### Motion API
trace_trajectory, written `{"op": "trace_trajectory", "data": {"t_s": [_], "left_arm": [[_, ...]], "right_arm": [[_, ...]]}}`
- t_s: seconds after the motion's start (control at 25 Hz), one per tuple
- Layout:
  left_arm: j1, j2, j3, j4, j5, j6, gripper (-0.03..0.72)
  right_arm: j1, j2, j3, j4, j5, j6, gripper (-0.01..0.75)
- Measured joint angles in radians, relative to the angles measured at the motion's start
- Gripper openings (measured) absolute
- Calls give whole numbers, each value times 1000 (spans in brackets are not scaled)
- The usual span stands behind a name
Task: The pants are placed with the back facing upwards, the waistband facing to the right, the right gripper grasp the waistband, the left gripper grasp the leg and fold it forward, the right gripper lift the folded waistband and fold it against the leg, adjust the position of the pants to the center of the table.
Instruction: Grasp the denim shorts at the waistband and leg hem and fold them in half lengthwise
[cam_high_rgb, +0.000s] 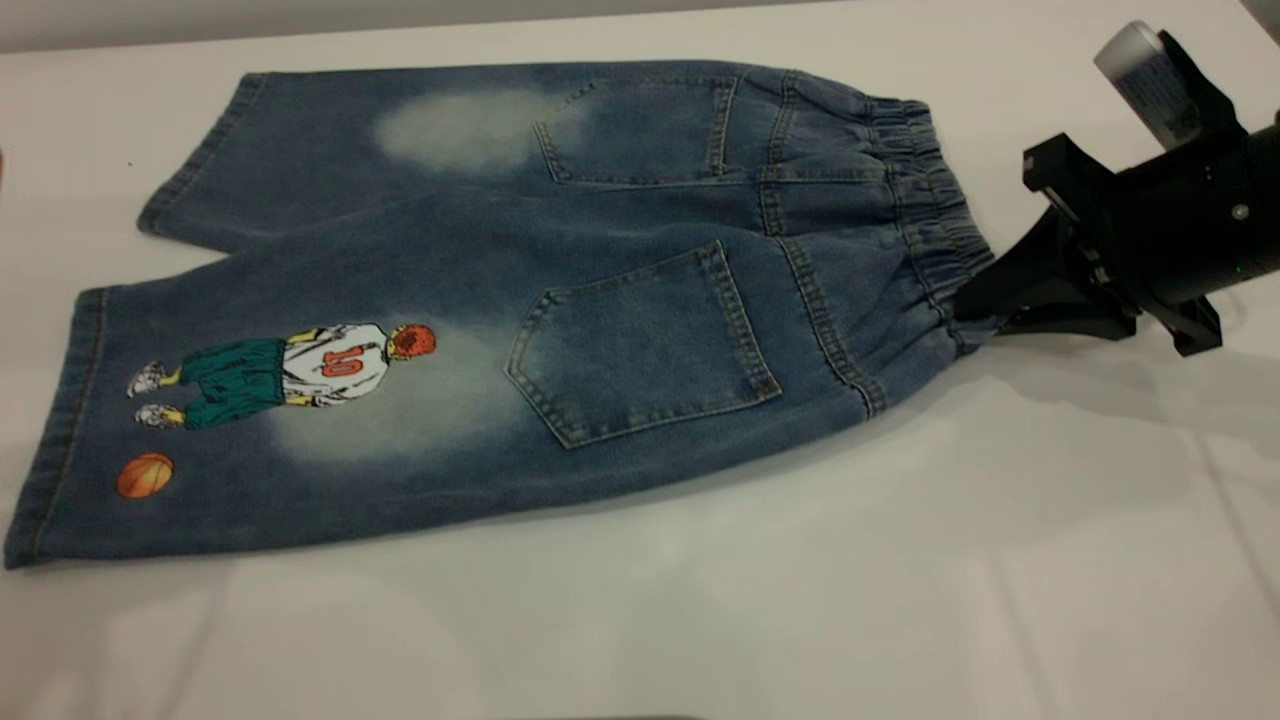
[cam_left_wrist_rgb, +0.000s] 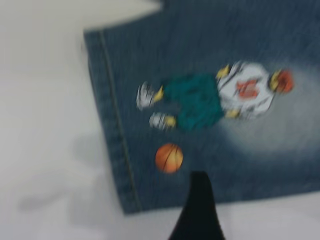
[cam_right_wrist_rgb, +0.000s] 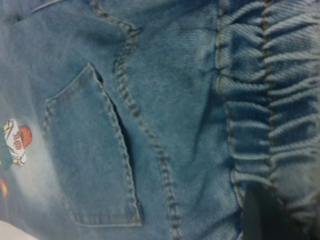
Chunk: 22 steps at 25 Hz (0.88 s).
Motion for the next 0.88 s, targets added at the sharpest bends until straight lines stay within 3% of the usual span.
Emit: {"op": "trace_trajectory", "data": {"t_s": [0.48, 0.88], "left_arm": [[0, 281, -1, 435, 52, -466, 535], [0, 465, -10, 482, -32, -507, 535]], "right_arm": [[0, -3, 0, -14, 26, 0, 38], [0, -3, 0, -32, 27, 0, 38]]}}
